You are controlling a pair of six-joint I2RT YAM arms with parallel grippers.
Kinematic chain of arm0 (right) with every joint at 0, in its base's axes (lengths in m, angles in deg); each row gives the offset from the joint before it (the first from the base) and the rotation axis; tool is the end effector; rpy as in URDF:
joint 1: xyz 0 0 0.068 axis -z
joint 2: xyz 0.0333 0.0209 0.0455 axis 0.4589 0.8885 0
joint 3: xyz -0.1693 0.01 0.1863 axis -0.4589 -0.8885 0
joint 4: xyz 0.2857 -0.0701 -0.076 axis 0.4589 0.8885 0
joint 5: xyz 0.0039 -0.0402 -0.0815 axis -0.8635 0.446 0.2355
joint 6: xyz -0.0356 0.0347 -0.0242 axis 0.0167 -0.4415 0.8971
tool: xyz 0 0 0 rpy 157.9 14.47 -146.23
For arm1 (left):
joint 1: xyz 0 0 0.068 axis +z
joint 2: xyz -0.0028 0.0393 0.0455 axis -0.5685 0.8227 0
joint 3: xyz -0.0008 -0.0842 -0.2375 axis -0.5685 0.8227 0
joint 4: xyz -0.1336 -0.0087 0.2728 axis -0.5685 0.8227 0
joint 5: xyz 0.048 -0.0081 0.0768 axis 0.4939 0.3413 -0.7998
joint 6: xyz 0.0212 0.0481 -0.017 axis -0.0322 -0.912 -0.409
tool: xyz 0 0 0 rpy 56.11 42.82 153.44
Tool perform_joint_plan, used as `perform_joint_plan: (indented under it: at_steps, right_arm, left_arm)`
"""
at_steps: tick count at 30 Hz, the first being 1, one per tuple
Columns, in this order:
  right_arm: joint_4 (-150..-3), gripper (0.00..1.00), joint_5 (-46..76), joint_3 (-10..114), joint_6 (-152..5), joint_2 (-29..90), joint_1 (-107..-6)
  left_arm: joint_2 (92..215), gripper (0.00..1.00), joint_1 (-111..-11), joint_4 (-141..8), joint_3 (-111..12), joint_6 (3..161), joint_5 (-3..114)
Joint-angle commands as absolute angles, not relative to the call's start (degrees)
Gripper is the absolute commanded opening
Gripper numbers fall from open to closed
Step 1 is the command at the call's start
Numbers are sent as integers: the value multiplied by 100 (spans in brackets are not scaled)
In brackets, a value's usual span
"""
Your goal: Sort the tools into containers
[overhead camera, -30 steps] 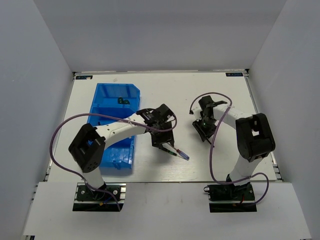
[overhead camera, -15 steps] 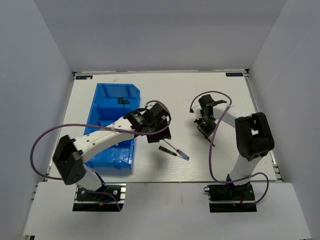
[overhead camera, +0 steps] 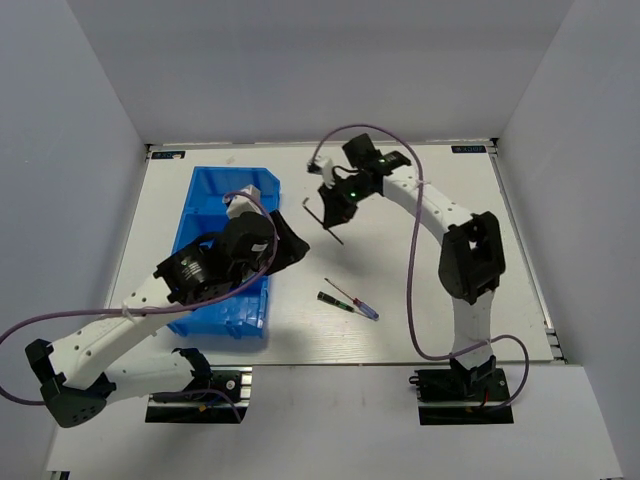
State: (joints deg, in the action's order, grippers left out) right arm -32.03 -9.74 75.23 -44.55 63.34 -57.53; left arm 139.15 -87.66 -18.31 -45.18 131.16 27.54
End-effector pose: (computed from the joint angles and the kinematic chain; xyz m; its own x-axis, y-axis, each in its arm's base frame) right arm 0.3924 0.2518 0.2288 -0.4434 -0.6262 -0.6413 -0.8909 0.3869 0.2382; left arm 0.1705 -0.2056 0.3521 -0.7045 -0.4286 -0.5657 -0.0345 0.8169 -0.5758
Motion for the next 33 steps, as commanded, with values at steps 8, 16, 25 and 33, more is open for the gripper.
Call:
perform_joint_plan:
  at_steps: [8,16,25,33]
  right_arm:
    - [-4283,0,-1334,9701,-5206,7649,-7328]
    - [-5751,0,-754,10291,-6226,8511,-7609]
    - [-5849,44,-761,10107,-6367,8425,-7715]
    - [-5257,12,-96,8893,-6132,6965,-7005]
  left_arm:
    - [13480,66,-8799,-1925,-4632,13147,2148]
    - [13068,64,-8799,-1748,-4580,13094,2033]
    - [13198,64,-8799,-1810,-4518,13094,2208]
    - [13690,0,-8799,-2364,-4237,12900,2796]
